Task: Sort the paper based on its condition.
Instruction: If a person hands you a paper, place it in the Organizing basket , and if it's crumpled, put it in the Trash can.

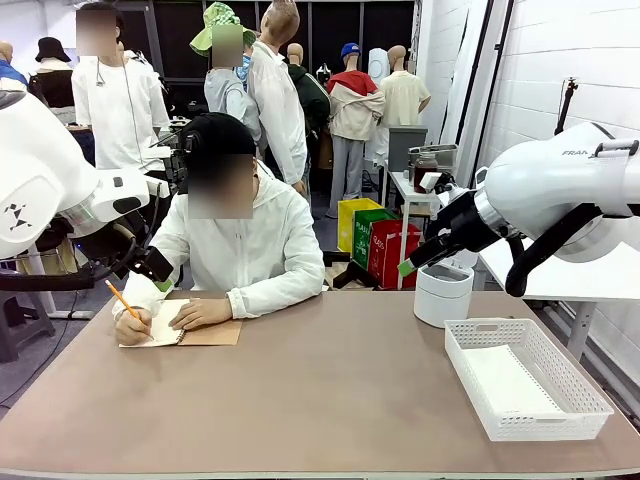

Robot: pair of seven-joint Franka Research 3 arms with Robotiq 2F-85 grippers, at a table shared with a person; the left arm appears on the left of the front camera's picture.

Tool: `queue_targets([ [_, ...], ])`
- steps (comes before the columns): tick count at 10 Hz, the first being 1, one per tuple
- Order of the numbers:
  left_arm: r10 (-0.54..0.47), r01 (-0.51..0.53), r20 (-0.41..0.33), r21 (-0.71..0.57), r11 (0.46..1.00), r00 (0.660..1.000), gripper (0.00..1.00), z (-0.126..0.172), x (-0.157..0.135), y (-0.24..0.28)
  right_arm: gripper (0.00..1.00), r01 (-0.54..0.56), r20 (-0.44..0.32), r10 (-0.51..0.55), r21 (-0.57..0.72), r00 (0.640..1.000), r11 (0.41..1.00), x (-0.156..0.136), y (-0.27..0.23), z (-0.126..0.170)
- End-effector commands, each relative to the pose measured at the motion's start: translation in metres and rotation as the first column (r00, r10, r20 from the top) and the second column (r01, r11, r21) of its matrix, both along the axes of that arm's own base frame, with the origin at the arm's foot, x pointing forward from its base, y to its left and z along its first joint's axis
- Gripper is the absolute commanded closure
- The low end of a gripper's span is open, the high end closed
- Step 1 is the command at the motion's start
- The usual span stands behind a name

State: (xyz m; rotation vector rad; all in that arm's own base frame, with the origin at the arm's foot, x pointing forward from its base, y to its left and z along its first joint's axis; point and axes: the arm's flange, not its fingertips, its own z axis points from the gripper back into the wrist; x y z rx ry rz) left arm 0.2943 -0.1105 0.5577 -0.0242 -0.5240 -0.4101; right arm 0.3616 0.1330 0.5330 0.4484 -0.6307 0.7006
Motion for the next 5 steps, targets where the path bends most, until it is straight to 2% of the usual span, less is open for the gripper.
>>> queue_targets([
  [1, -0.001, 0.001, 0.0, -0.001, 1.0, 1.0, 0.0, 0.0002, -0.0001, 0.0, 0.0, 0.001, -0.003, -0.001, 0.007, 1.0, 1.0, 0.0003, 0.0006, 0.0005],
  [5, -0.001, 0.001, 0.0, -0.001, 1.0, 1.0, 0.0, 0.0002, -0.0001, 0.0, 0.0, 0.001, -0.003, -0.001, 0.007, 1.0, 1.0, 0.0003, 0.0006, 0.0005],
])
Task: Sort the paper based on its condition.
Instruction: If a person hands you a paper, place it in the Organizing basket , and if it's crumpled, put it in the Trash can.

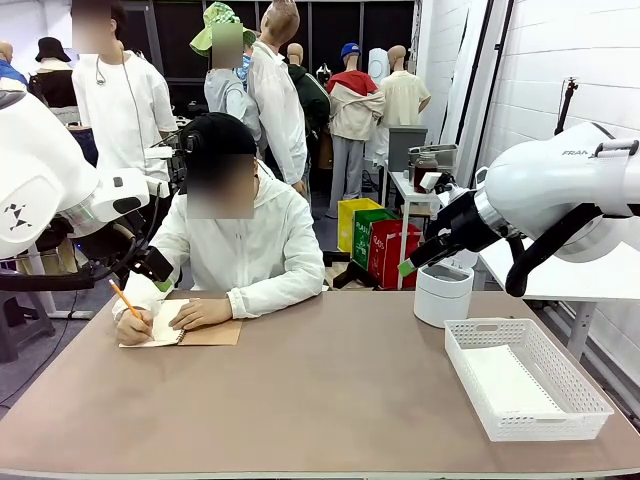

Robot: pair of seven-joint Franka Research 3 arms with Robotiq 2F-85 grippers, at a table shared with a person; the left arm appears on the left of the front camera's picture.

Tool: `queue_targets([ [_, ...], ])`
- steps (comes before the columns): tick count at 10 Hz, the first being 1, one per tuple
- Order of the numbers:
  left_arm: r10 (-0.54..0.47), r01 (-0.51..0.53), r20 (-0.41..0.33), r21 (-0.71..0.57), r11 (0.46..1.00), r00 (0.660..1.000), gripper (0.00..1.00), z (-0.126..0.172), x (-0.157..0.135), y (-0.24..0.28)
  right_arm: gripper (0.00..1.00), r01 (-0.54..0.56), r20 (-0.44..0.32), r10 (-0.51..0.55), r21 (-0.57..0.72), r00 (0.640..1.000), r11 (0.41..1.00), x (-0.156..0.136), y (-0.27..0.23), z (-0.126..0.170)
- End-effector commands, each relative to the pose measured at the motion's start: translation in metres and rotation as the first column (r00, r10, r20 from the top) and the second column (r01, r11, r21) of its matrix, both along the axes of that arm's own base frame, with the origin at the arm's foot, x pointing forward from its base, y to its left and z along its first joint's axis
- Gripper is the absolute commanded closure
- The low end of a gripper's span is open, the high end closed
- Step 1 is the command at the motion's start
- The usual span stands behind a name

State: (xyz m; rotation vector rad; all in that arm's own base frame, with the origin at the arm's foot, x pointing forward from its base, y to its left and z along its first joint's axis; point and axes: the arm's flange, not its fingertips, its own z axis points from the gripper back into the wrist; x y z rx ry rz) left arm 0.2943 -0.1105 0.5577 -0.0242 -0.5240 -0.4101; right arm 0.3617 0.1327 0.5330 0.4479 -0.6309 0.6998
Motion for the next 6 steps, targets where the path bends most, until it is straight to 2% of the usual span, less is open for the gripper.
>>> queue_targets([
  [1, -0.001, 0.001, 0.0, -0.001, 1.0, 1.0, 0.0, 0.0002, -0.0001, 0.0, 0.0, 0.0, -0.003, 0.0, 0.007, 1.0, 1.0, 0.0002, 0.0009, 0.0005],
  [6, -0.001, 0.001, 0.0, -0.001, 1.0, 1.0, 0.0, 0.0002, -0.0001, 0.0, 0.0, 0.0, -0.003, 0.0, 0.007, 1.0, 1.0, 0.0002, 0.0009, 0.0005],
])
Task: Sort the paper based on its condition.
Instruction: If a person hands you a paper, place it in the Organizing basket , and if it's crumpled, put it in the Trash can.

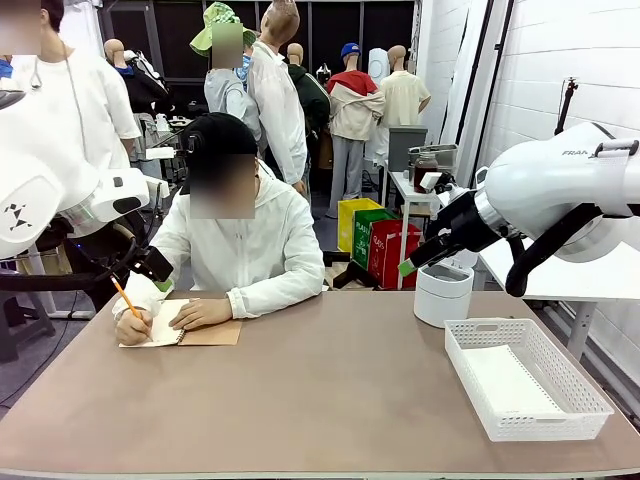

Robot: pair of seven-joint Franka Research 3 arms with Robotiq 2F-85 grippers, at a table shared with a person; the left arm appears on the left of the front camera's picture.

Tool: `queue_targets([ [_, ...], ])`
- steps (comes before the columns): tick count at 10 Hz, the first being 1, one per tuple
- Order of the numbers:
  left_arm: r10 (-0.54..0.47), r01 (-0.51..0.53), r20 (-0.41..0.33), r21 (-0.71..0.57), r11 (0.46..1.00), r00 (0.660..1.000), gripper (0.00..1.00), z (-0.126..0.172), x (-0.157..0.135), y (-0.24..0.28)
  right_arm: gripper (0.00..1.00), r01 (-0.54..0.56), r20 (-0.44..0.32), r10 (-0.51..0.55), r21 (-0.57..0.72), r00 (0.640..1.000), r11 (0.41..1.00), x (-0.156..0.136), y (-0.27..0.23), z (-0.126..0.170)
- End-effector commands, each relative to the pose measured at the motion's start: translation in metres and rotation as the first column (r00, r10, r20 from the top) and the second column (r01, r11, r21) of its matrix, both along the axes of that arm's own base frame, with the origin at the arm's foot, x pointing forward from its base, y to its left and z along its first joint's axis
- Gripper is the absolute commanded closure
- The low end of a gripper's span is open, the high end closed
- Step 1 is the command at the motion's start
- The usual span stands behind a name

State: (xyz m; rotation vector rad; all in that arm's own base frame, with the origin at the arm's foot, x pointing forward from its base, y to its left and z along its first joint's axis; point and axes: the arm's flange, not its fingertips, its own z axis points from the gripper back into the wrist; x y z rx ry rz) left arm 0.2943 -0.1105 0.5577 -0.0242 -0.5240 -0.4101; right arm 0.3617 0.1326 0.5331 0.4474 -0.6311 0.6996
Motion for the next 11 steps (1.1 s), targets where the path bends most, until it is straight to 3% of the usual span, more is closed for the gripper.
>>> queue_targets([
  [1, -0.001, 0.001, 0.0, -0.001, 1.0, 1.0, 0.0, 0.0002, -0.0001, 0.0, 0.0, -0.001, -0.004, 0.001, 0.007, 1.0, 1.0, 0.0002, 0.001, 0.0005],
  [11, -0.001, 0.001, 0.0, -0.001, 1.0, 1.0, 0.0, 0.0002, -0.0001, 0.0, 0.0, -0.001, -0.004, 0.001, 0.007, 1.0, 1.0, 0.0002, 0.001, 0.0005],
])
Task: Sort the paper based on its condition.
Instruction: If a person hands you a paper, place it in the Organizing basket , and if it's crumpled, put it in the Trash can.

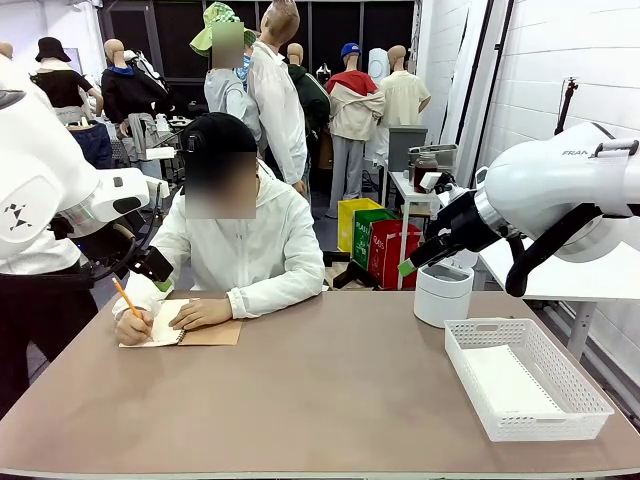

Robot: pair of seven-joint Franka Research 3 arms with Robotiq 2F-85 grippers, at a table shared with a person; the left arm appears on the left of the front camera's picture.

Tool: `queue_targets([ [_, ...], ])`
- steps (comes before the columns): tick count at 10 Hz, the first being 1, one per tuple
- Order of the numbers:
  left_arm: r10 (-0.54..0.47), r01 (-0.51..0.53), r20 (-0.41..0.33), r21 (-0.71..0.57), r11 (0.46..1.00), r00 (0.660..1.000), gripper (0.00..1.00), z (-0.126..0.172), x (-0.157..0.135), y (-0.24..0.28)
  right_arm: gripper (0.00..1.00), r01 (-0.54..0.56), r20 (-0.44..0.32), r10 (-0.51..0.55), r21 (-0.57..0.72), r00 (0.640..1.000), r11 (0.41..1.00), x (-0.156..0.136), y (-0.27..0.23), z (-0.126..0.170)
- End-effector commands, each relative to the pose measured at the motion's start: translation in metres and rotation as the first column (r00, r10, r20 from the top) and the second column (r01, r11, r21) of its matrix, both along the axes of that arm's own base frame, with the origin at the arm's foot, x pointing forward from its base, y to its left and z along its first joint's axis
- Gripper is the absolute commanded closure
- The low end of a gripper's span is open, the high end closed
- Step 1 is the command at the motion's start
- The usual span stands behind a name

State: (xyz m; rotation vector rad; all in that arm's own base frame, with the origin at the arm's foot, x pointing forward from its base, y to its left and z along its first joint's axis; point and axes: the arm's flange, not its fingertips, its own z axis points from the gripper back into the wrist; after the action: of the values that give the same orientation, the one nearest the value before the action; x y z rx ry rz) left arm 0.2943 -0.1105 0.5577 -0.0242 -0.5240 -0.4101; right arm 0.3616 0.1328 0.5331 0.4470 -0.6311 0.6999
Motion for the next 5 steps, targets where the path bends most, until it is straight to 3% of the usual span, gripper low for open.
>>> queue_targets([
  [1, -0.001, 0.001, 0.0, -0.001, 1.0, 1.0, 0.0, 0.0002, -0.0001, 0.0, 0.0, -0.001, -0.004, 0.001, 0.008, 1.0, 1.0, 0.0003, 0.0008, 0.0005],
  [5, -0.001, 0.001, 0.0, -0.001, 1.0, 1.0, 0.0, 0.0002, -0.0001, 0.0, 0.0, -0.001, -0.004, 0.001, 0.008, 1.0, 1.0, 0.0003, 0.0008, 0.0005],
])
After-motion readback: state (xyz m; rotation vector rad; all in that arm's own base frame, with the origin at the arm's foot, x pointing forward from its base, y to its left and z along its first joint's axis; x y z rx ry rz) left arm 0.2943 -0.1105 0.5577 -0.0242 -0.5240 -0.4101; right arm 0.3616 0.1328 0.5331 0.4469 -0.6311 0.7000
